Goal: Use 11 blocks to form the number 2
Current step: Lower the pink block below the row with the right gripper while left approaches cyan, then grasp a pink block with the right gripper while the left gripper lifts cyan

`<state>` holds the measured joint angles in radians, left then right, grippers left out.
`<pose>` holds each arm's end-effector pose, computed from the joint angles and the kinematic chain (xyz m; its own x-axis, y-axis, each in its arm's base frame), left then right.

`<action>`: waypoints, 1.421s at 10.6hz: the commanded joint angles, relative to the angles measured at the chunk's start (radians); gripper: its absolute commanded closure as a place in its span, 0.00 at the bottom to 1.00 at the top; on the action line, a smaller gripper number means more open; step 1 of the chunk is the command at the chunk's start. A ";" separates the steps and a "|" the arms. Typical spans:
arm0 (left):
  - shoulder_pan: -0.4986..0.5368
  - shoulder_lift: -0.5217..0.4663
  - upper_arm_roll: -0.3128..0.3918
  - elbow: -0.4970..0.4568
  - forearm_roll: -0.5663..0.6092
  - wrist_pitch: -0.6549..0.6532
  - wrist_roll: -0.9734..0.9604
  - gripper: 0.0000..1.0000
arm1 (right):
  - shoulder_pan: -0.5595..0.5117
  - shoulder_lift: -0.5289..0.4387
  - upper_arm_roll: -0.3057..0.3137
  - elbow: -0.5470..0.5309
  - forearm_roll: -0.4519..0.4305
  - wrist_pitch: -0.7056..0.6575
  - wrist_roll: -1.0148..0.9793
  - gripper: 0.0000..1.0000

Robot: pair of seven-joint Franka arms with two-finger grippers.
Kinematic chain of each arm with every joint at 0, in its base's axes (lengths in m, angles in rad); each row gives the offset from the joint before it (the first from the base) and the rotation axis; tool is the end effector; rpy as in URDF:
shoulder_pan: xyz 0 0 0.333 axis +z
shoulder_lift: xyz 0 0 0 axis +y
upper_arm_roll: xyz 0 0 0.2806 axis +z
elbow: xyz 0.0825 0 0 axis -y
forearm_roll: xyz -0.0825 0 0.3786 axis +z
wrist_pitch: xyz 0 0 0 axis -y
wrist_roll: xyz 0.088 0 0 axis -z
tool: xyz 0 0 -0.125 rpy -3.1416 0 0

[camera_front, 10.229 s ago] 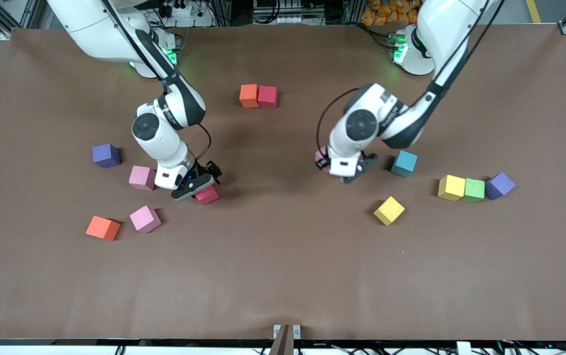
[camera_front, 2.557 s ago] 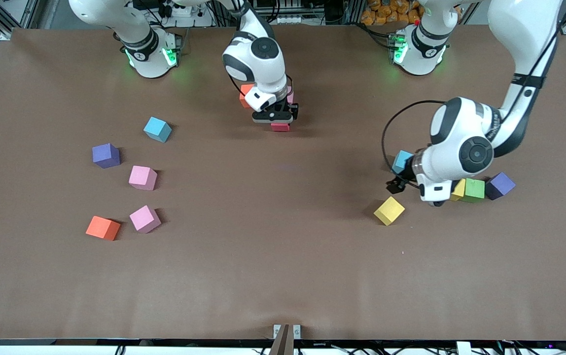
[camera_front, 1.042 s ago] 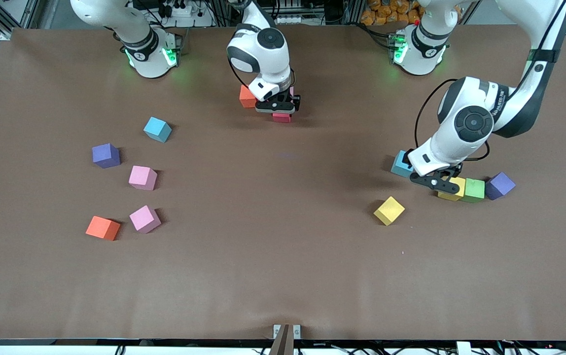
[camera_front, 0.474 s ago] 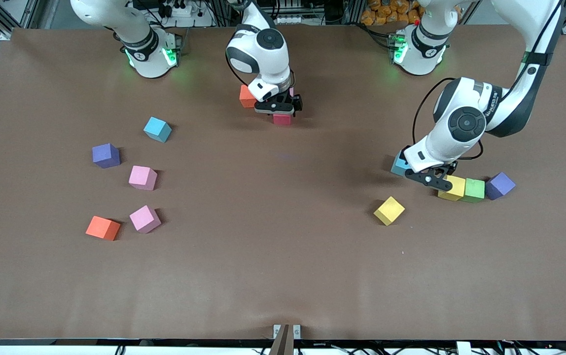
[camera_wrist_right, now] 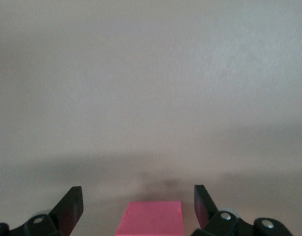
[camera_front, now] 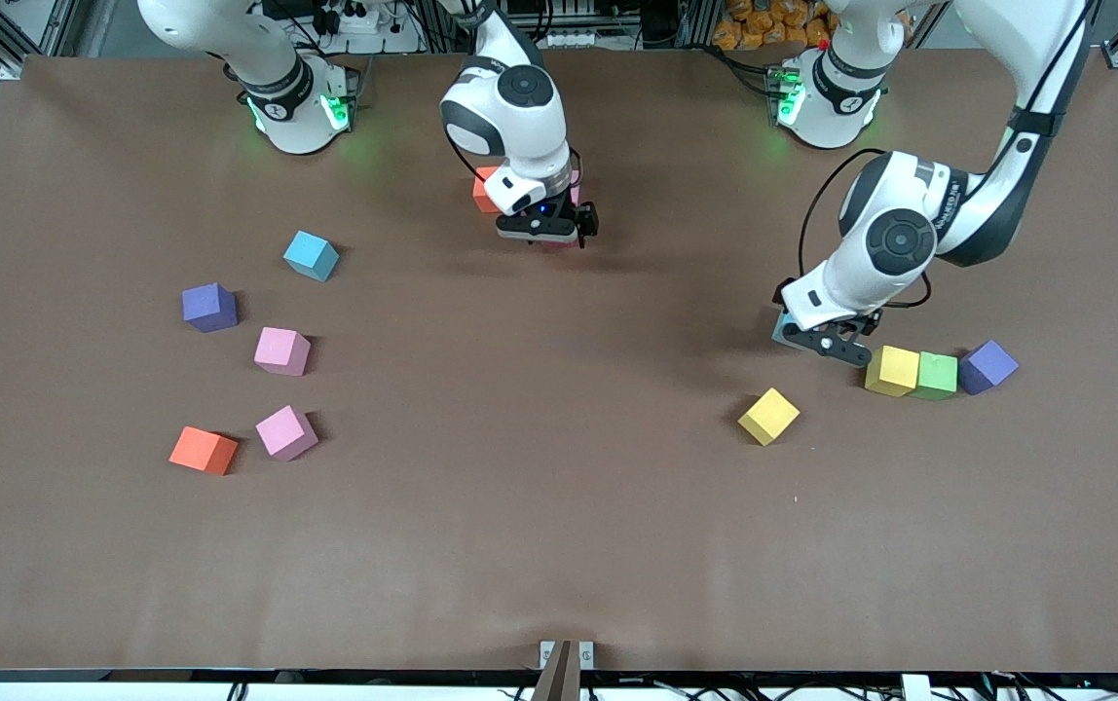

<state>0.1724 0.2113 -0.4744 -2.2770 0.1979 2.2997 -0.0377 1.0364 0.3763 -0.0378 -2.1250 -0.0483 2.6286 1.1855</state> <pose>0.4788 -0.1494 0.2120 0.9078 -0.3883 -0.1587 -0.3981 -0.9167 -0.0345 0.3112 0.4839 0.1966 0.9854 -0.1461 0.0869 -0.1372 -0.9854 -0.1007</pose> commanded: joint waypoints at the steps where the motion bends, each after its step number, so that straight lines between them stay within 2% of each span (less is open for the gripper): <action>1: 0.001 0.014 0.000 -0.027 -0.017 0.040 -0.002 0.00 | -0.079 -0.059 0.006 0.005 -0.022 -0.056 -0.134 0.00; 5: 0.002 0.037 0.002 -0.029 -0.017 0.043 -0.004 0.00 | -0.249 -0.085 0.007 0.065 -0.021 -0.186 -0.487 0.00; 13: 0.010 0.108 0.010 -0.029 0.018 0.086 -0.030 0.00 | -0.585 -0.083 0.013 0.066 -0.002 -0.176 -1.221 0.00; 15: 0.013 0.126 0.017 -0.027 0.050 0.102 -0.030 0.00 | -0.653 -0.074 0.013 0.072 0.056 -0.176 -1.384 0.00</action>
<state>0.1802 0.3229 -0.4623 -2.3014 0.2106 2.3771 -0.0492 0.4325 0.3035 -0.0435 -2.0556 -0.0365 2.4564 -0.0909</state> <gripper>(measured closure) 0.000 0.000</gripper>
